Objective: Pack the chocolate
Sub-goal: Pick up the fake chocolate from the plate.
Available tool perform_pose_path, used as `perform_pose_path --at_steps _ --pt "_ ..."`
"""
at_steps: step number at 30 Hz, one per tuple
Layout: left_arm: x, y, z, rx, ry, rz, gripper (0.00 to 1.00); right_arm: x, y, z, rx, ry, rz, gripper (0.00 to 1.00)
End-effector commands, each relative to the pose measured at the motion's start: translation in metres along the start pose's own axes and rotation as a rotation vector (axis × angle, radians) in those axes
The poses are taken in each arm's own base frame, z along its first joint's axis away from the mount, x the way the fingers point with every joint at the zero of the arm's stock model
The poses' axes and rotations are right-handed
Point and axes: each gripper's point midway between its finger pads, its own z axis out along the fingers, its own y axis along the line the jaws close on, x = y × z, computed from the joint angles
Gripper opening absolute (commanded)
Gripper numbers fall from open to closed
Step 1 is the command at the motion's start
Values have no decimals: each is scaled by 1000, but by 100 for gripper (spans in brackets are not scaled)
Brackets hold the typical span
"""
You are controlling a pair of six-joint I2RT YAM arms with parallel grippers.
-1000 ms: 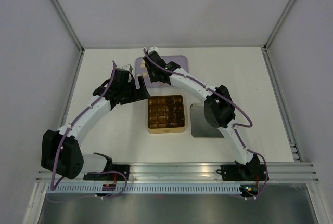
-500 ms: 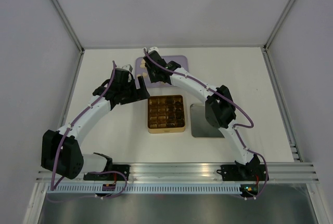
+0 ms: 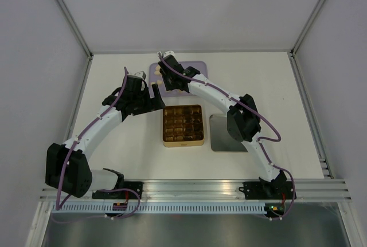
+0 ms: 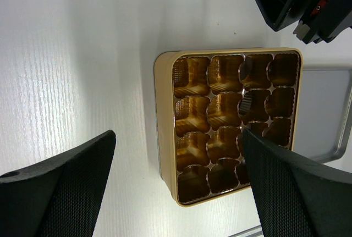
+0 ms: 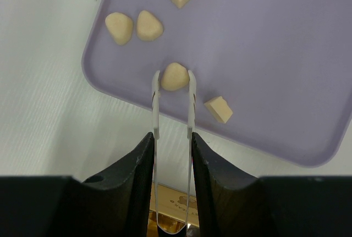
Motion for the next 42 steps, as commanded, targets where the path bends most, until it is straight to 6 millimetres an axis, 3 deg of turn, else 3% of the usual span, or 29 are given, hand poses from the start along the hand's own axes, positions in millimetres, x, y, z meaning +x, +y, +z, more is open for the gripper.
perform_pose_path --at_steps 1,15,23,28,35,42 --pt "-11 -6 -7 26 -40 -2 100 -35 5 -22 -16 -85 29 37" --pt "-10 -6 -9 33 -46 -3 100 -34 6 -18 -15 -87 26 36" --pt "-11 -6 -11 31 -52 -2 100 -42 3 -21 1 -114 17 24" --pt "-13 -7 -12 33 -59 -2 100 -50 0 -30 0 -141 11 17" --pt "-13 -6 -13 31 -61 -2 99 -71 -6 -57 -5 -223 14 9" --pt "-13 -6 -14 30 -65 -6 100 -71 -10 -71 -13 -239 15 6"
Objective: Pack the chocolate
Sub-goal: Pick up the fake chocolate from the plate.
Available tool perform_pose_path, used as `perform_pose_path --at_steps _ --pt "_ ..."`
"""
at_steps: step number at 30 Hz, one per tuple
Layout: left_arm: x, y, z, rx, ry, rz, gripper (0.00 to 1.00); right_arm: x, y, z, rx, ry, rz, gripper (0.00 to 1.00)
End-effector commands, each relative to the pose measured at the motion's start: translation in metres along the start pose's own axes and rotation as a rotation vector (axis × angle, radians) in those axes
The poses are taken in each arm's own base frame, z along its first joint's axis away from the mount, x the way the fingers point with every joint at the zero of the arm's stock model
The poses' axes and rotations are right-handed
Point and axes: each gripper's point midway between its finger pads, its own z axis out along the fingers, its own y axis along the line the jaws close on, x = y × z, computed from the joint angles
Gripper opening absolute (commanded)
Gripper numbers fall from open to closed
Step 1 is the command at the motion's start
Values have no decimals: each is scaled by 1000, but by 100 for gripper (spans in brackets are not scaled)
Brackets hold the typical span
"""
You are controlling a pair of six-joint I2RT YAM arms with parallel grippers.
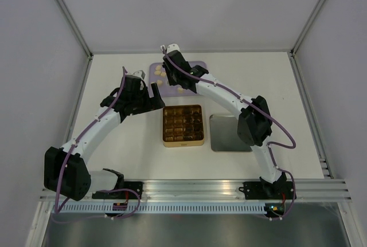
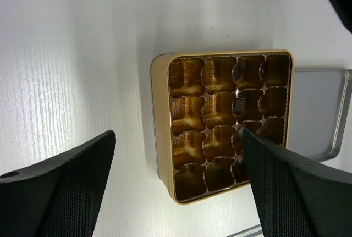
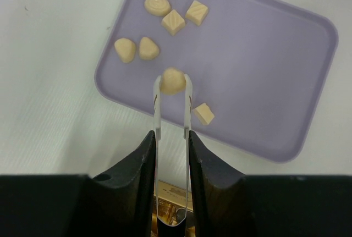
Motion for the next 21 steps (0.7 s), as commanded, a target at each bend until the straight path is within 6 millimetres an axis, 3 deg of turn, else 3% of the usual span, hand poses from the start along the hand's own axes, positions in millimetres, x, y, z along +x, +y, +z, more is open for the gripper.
perform_pose_path --at_steps 1,4,5,6,10,12,13,14,16,17,19,21 --pt "-8 -3 -6 17 -39 -5 100 -46 -1 -34 -18 -129 26 5" --pt "-8 -3 -7 17 -40 -5 100 -41 -1 -40 -35 -114 23 5" --pt "-9 -2 -6 15 -42 -6 100 -39 -1 -48 -45 -115 22 5" --pt "-9 -3 -7 15 -42 -7 99 -50 0 -62 -70 -153 35 4" --pt "-9 -3 -7 14 -44 -8 100 -32 0 -79 -111 -145 14 4" --pt "-9 -4 -7 20 -42 -10 100 -22 2 -95 -160 -146 7 5" --pt "-9 -4 -7 21 -44 -11 100 -27 2 -110 -185 -170 12 4" --pt "-8 -4 -7 20 -41 -11 100 -14 6 -111 -225 -150 5 4" --pt "-8 -4 -8 23 -41 -13 100 -16 10 -131 -281 -178 9 4" --pt "-8 -5 -7 26 -37 -13 99 -5 14 -133 -321 -160 2 4" --pt "-8 -6 -9 30 -40 -14 99 -6 14 -148 -348 -180 12 4" --pt "-7 -5 -9 30 -40 -15 100 10 16 -152 -372 -153 7 4"
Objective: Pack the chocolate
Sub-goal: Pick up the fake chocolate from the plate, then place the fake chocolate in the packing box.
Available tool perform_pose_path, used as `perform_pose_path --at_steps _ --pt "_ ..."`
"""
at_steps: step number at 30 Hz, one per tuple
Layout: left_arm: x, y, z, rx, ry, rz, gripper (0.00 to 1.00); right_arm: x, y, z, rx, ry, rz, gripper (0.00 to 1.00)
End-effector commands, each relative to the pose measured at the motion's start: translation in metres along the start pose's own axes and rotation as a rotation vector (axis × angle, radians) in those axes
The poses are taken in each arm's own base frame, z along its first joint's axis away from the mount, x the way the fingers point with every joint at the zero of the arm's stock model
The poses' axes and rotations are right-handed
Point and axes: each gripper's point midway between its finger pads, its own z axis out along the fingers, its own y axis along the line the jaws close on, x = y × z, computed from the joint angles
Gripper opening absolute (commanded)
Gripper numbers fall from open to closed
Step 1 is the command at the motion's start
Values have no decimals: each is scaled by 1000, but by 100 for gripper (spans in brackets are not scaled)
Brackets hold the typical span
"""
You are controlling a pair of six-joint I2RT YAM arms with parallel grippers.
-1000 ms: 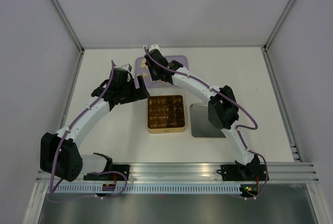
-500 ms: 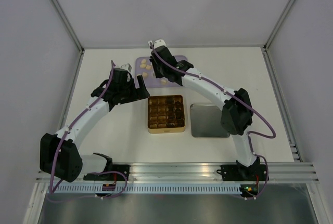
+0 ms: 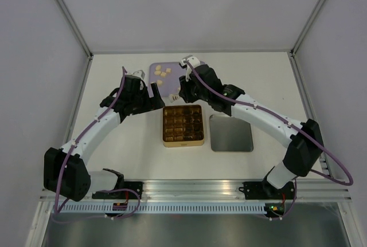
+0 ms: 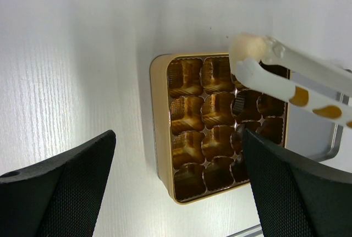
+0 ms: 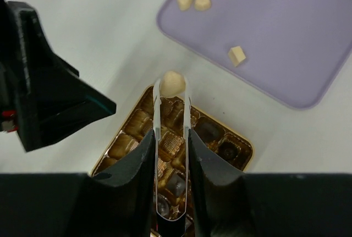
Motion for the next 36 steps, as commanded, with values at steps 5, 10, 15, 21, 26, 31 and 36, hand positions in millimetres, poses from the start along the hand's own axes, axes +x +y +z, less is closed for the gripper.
perform_pose_path --at_steps 5,10,15,21,26,31,36 --pt "-6 -4 -8 25 -41 -17 99 8 18 -26 -111 -49 20 4" --pt "-6 -5 -9 31 -43 -19 100 27 15 -26 -107 -22 25 4" --pt "-7 -5 -10 33 -47 -17 100 31 15 -22 -108 -31 30 4" --pt "-6 -4 -9 29 -44 -19 100 31 12 -14 -90 -39 37 4" --pt "-7 -5 -10 31 -48 -16 100 30 6 -9 -52 -51 51 4" --pt "-7 -4 -10 27 -49 -16 99 32 2 -5 -12 -47 53 4" --pt "-8 -4 -10 28 -50 -14 100 38 3 -2 -3 -26 48 4"
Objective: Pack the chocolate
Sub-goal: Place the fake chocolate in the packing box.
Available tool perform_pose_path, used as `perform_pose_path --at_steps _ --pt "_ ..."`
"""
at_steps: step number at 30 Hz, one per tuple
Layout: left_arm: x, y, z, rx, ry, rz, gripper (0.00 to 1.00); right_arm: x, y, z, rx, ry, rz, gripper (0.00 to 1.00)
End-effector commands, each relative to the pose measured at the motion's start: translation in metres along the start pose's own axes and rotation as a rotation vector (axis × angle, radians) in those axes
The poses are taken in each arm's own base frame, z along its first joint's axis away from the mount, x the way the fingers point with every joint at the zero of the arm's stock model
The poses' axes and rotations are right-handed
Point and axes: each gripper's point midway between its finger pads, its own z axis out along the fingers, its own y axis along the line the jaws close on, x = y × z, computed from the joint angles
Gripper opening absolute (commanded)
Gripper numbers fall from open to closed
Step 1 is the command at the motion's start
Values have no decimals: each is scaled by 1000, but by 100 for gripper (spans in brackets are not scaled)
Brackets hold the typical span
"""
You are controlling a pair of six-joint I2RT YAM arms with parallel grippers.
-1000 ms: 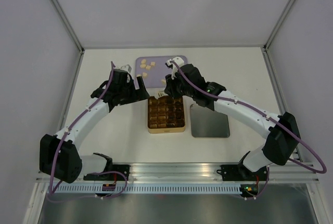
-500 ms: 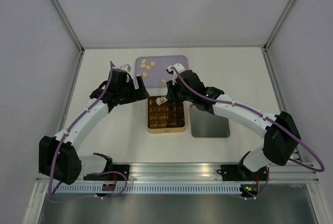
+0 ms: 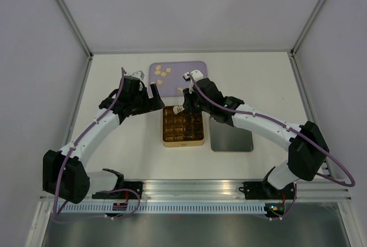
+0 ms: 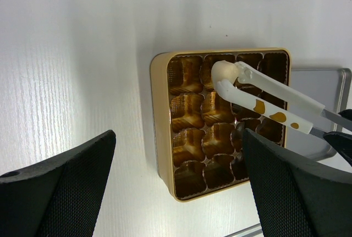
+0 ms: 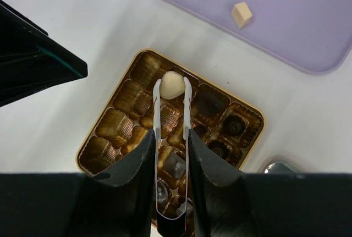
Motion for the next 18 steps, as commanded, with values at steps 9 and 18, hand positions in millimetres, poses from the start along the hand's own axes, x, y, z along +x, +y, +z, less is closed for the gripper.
perform_pose_path --at_steps 9,18 --pt "-9 -4 -6 21 -41 -18 100 -12 0 6 68 -55 15 4" --pt "-8 -5 -6 27 -39 -17 100 -6 2 12 99 -36 8 4"
